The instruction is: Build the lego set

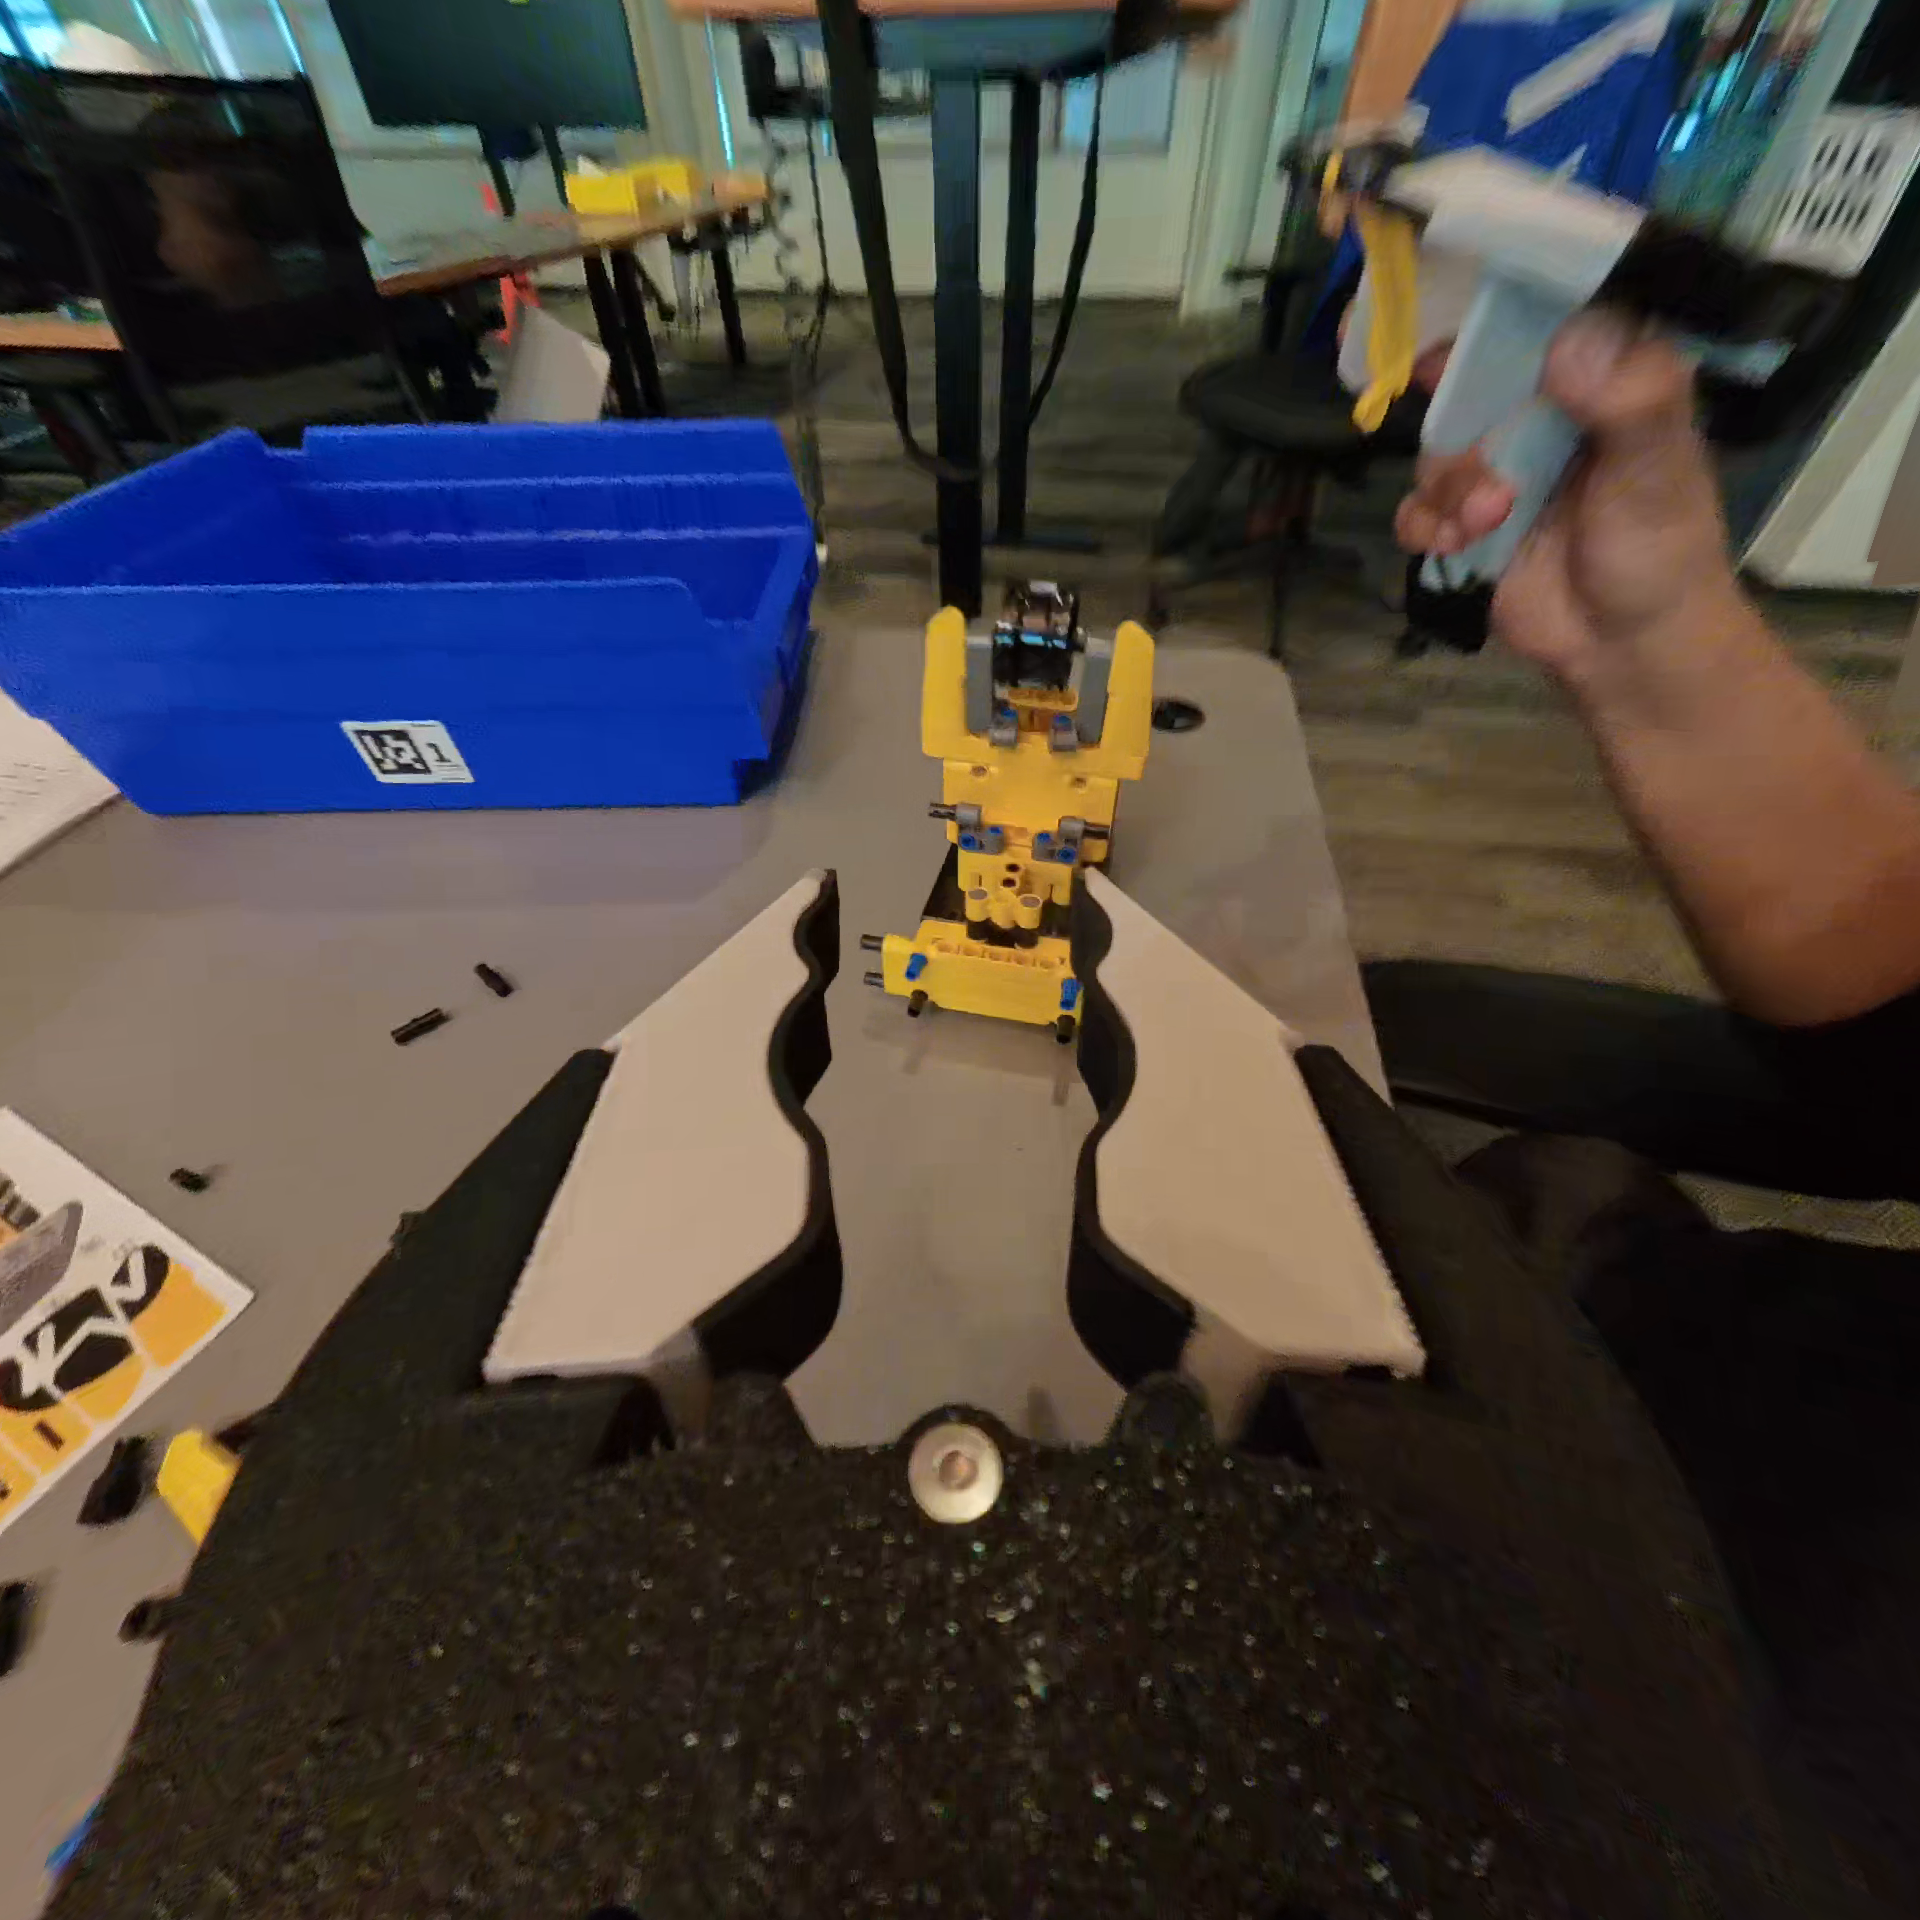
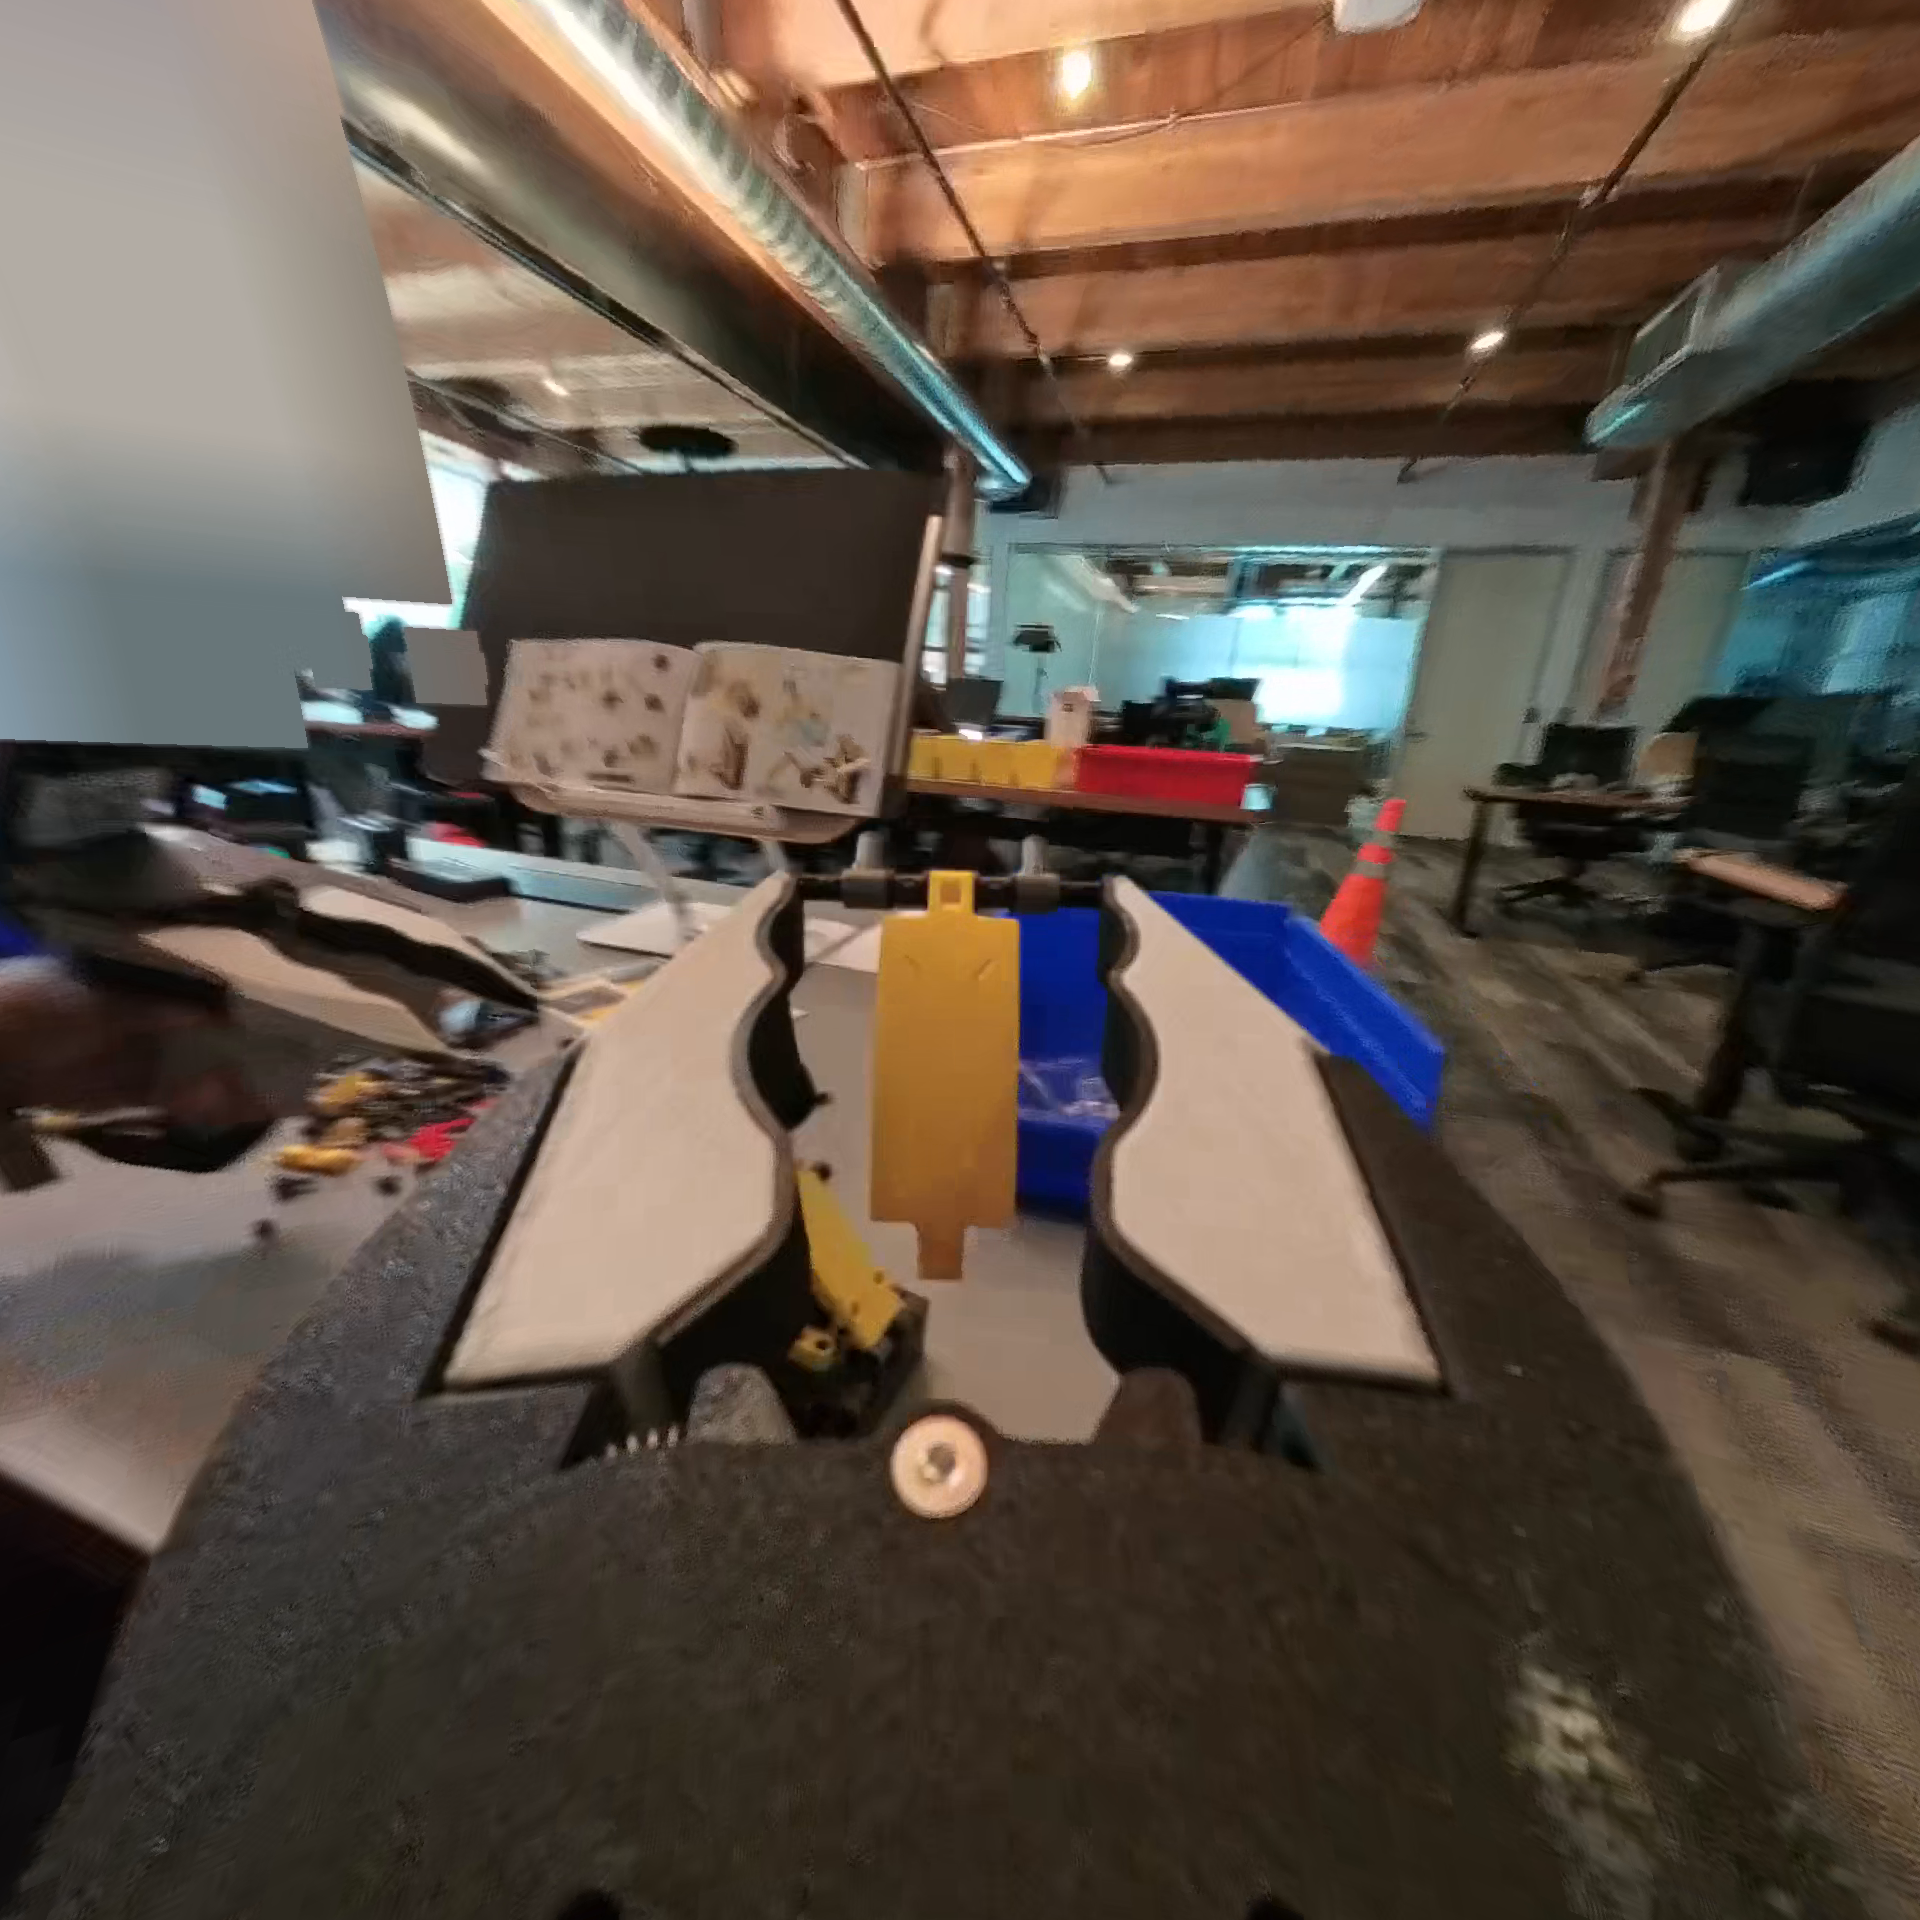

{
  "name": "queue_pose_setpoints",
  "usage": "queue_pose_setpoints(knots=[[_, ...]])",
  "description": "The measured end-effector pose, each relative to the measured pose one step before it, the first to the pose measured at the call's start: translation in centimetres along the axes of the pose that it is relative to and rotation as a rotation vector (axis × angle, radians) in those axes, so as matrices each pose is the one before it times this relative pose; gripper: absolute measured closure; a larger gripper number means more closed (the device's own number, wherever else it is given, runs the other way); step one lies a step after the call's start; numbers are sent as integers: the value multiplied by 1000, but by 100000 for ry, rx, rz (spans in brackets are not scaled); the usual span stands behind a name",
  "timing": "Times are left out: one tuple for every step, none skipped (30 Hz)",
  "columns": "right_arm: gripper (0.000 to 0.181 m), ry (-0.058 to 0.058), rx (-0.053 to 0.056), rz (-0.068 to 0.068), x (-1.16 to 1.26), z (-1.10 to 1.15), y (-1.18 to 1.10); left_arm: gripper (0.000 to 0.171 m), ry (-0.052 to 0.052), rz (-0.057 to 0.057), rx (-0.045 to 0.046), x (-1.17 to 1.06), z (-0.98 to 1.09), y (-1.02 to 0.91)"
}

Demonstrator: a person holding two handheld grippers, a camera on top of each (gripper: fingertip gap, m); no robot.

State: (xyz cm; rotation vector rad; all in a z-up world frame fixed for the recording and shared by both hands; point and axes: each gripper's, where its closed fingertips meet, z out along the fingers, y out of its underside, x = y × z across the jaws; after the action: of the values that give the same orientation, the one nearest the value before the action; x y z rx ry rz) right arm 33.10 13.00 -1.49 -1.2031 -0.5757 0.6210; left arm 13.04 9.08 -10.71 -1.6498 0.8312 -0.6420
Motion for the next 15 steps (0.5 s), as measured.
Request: queue_pose_setpoints(knots=[[125,-3166,670,5092,131,-282,63,127,-1046,2548,-4175,360,1031,324],[125,-1912,-1004,3092,172,-151,283,127,-290,1294,-3341,233,952,208],[125,472,-1744,715,408,-95,432,127,556,-472,-2001,188,863,20],[125,1918,-2387,-922,543,-53,546,127,1125,-2473,-642,146,774,-192],[125,2031,-2843,-1488,514,-1,602,127,2082,-3411,15,217,699,-267],[125,1518,-2829,-1325,411,64,617,126,3217,-3026,242,349,619,-271],[125,891,-2420,-841,287,104,597,126,3272,-2114,414,374,581,-249],[125,263,-2060,-250,180,148,574,126,1925,-1177,708,210,545,-228],[125,-249,-1980,353,119,212,606,125,400,-554,734,28,502,-193],[125,-587,-2002,900,83,260,657,125,-175,-192,441,-6,444,-107],[125,-834,-2122,1391,54,317,708,125,661,-167,199,152,368,-48],[125,-883,-2266,1658,52,367,757,125,2367,-256,231,419,259,-27],[125,-761,-2421,1690,58,411,803,125,2722,-497,700,478,159,-52],[125,-681,-2615,1534,51,436,802,125,1006,-595,968,216,88,-53],[125,-427,-2423,1079,43,435,719,125,-325,5,719,-7,48,0]])
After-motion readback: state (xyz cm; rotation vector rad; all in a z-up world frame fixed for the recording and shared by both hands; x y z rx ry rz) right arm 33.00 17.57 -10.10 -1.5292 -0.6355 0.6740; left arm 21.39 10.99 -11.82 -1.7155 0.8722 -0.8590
